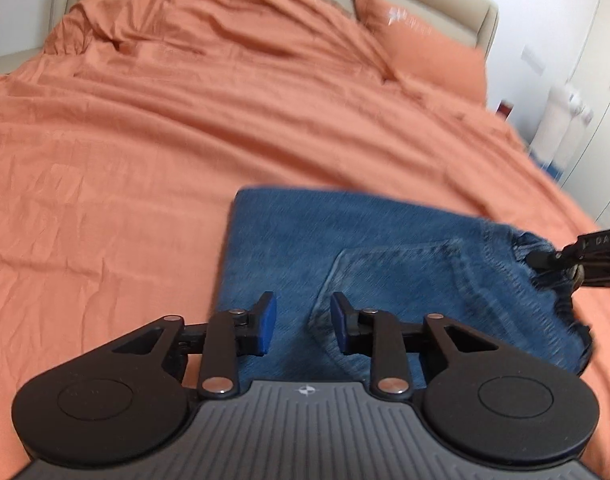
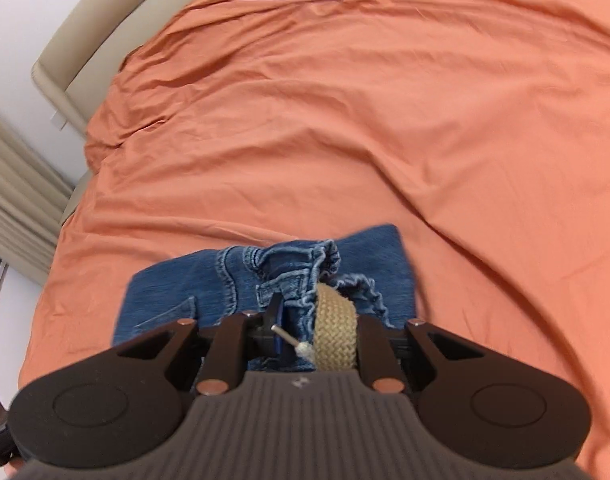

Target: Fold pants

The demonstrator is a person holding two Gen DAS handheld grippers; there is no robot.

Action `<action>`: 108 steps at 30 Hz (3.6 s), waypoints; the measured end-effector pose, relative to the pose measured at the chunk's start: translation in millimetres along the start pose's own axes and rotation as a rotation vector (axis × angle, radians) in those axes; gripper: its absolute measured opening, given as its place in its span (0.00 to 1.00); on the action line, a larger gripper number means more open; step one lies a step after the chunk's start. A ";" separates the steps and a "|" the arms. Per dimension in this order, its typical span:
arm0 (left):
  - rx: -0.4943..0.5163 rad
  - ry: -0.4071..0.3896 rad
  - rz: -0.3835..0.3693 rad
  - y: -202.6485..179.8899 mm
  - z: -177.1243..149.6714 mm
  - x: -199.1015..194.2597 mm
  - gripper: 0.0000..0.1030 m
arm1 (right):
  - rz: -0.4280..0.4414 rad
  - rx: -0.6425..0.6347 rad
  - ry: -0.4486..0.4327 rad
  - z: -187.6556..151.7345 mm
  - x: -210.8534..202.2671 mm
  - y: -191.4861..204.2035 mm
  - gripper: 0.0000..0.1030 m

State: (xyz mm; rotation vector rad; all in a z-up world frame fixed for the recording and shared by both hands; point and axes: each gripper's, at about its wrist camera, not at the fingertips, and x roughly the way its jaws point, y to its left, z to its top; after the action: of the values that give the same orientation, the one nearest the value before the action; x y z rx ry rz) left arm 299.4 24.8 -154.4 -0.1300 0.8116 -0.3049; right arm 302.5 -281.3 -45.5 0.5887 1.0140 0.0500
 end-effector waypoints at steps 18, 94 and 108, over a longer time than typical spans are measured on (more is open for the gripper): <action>0.166 0.006 0.092 -24.7 -2.5 -22.2 0.44 | 0.031 0.113 -0.125 -39.7 -56.2 -40.4 0.35; 0.123 0.096 0.221 -24.0 -5.6 -39.4 0.63 | 0.071 0.071 -0.199 -86.9 -97.9 -57.9 0.54; -0.030 0.090 0.168 13.7 -3.7 -5.1 0.77 | 0.109 0.093 -0.066 -62.5 -31.5 -65.2 0.73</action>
State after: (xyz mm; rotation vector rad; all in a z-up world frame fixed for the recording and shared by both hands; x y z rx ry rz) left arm 296.4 39.4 -156.6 -0.0764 0.9110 -0.1411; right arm 220.1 -318.5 -76.6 0.7259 0.9234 0.0795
